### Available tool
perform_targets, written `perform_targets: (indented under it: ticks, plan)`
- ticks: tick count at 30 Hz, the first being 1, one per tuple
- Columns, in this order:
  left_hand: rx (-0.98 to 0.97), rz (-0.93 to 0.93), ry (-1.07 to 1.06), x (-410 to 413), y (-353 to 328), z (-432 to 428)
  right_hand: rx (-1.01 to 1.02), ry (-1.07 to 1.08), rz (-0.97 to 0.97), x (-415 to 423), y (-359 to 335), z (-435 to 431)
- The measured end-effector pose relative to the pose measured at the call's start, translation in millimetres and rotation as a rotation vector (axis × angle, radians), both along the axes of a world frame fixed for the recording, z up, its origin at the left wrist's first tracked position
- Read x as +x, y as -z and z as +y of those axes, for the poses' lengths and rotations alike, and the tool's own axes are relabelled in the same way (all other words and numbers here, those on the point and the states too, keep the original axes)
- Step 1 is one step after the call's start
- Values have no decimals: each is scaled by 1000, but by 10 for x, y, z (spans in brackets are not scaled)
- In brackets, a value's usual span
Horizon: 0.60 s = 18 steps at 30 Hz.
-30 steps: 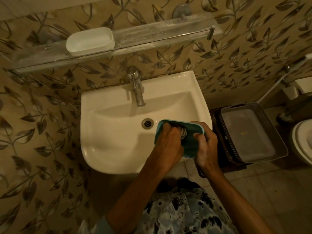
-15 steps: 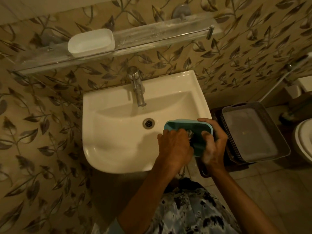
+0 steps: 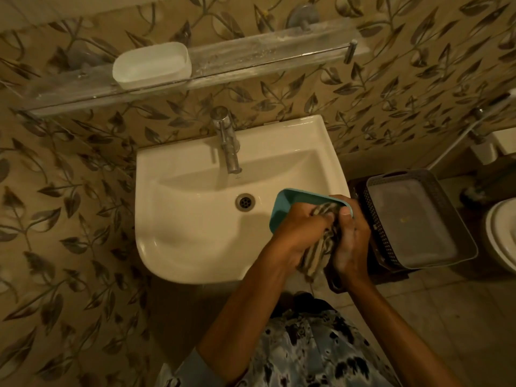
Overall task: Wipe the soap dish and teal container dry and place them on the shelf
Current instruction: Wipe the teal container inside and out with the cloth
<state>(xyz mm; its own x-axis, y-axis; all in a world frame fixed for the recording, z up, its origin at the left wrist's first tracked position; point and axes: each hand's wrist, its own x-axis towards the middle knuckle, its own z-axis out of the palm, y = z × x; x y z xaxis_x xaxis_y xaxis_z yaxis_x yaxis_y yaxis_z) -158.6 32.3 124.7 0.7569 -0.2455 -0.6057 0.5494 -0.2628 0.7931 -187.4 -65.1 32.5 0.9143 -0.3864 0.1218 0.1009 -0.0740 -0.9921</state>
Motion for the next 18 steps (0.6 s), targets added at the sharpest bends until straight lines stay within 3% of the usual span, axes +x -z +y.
perform_targets:
  ticks: [6, 8, 10, 12, 15, 18]
  plan:
    - [-512, 554, -660, 51, 89, -106, -27, 0, 64, 62, -34, -15]
    - [-507, 528, -781, 114, 161, -48, -2, 8, 76, 29, -10, -17]
    - [-373, 434, -844, 187, 226, 55, 20, -1, 95, -21, 8, 1]
    - [-163, 286, -788, 182, 269, 109, 43, -33, 113, -58, 14, 49]
    - [235, -133, -342, 34, 288, 47, 30, -31, 103, -44, -6, 81]
    - [304, -442, 25, -90, 243, -52, -22, -57, 94, 15, -27, 26]
